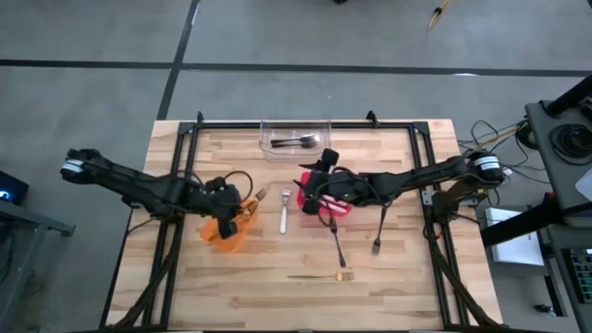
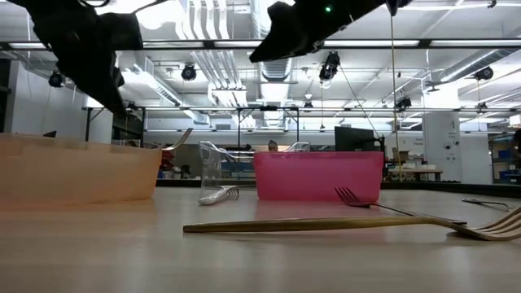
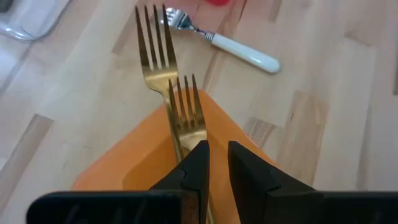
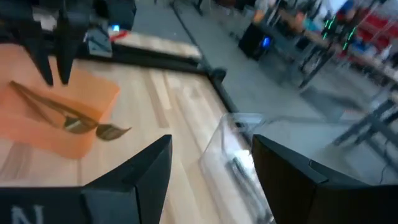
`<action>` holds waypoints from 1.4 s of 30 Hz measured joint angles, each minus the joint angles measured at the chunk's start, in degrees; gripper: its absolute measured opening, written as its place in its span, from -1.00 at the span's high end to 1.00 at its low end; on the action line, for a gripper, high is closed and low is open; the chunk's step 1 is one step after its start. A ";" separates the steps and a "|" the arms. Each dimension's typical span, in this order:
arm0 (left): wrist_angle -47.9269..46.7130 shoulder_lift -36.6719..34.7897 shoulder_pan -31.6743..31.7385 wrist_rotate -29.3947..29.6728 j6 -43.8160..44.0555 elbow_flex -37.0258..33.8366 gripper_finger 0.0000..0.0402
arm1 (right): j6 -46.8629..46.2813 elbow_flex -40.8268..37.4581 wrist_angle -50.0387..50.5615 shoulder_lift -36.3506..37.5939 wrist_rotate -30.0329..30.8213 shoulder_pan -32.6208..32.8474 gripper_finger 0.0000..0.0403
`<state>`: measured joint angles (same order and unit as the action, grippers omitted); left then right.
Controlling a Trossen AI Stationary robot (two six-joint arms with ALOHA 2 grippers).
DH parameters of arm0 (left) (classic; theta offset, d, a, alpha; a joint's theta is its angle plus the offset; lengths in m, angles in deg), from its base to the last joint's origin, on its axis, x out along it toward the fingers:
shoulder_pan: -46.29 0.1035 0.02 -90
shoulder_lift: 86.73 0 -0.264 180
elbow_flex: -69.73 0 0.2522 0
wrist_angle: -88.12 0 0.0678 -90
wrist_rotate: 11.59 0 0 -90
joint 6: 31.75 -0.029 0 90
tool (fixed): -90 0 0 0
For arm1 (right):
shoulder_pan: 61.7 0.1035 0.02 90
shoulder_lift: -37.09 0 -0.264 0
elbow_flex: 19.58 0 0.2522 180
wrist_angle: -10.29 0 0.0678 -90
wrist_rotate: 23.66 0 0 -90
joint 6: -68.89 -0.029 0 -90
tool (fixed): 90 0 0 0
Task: Sort silverware by color (type)
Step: Put the gold fork into the orange bin
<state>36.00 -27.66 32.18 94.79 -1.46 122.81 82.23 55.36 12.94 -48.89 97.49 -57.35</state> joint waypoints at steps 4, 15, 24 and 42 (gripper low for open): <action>0.51 2.78 -0.35 0.09 0.26 -0.03 0.80 | 5.32 -3.72 -4.76 2.94 -0.09 0.01 -0.05; 2.41 6.69 -0.37 3.41 -1.14 0.34 0.72 | 12.88 -8.47 -5.47 11.01 -0.04 -0.01 -0.05; 2.38 9.22 -0.36 10.14 -1.29 0.36 0.39 | 12.78 -10.66 -5.93 13.08 -0.04 -0.11 -0.05; 3.38 15.24 -0.33 11.74 -1.47 0.27 0.35 | 11.76 -10.83 -5.92 13.08 -0.04 -0.14 -0.05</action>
<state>39.38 -12.43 31.85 106.53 -2.93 123.09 93.99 44.53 7.02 -35.81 97.45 -57.49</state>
